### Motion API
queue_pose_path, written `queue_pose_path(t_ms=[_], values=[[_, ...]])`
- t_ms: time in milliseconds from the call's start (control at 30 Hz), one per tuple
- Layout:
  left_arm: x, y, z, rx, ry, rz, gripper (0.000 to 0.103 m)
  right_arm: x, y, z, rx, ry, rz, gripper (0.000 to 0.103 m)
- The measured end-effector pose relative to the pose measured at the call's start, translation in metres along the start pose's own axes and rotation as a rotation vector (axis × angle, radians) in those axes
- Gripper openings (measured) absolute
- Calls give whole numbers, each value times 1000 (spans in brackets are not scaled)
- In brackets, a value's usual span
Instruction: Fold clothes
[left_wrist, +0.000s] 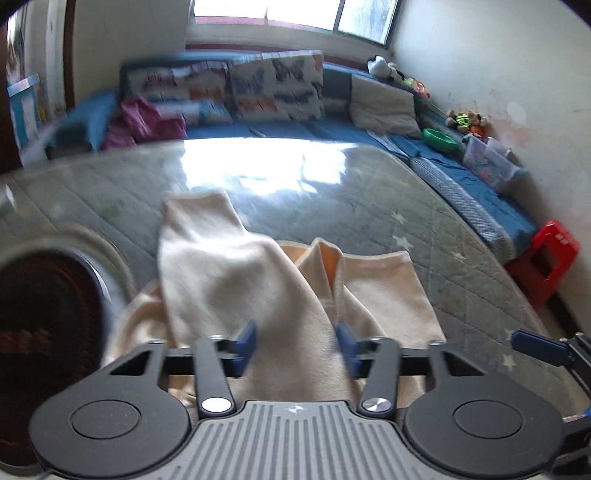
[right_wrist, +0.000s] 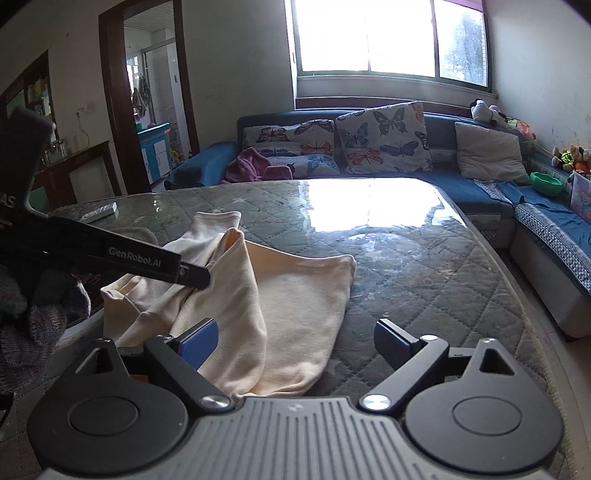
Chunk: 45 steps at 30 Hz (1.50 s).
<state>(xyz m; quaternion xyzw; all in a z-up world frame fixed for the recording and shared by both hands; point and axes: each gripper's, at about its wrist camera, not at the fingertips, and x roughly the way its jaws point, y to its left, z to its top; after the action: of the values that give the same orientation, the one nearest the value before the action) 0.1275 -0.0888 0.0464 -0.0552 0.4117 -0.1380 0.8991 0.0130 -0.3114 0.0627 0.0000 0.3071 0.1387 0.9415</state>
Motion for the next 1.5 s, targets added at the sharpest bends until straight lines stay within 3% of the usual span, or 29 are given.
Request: queue_pose_path(t_ms=[33, 233, 400, 667, 833, 967, 1100, 1500], values=[[1, 4, -2, -16, 4, -25, 22, 0, -1, 0, 0, -1, -1, 91], [-14, 24, -7, -68, -28, -112, 16, 8, -3, 14, -9, 4, 28, 87], [-17, 22, -8, -10, -55, -95, 4, 32, 8, 35, -46, 19, 84, 77], [-39, 30, -13, 7, -126, -69, 3, 79, 25, 63, -63, 78, 191, 57], [-66, 50, -21, -26, -166, -37, 2, 111, 34, 66, -75, 130, 225, 53], [-82, 65, -30, -52, -181, -3, 2, 125, 36, 60, -62, 170, 246, 26], [-93, 75, -39, -73, -181, 25, 2, 113, 33, 59, -56, 139, 230, 10], [-128, 84, -73, -98, -196, 65, 2, 7, -8, 49, -91, -38, 31, 9]])
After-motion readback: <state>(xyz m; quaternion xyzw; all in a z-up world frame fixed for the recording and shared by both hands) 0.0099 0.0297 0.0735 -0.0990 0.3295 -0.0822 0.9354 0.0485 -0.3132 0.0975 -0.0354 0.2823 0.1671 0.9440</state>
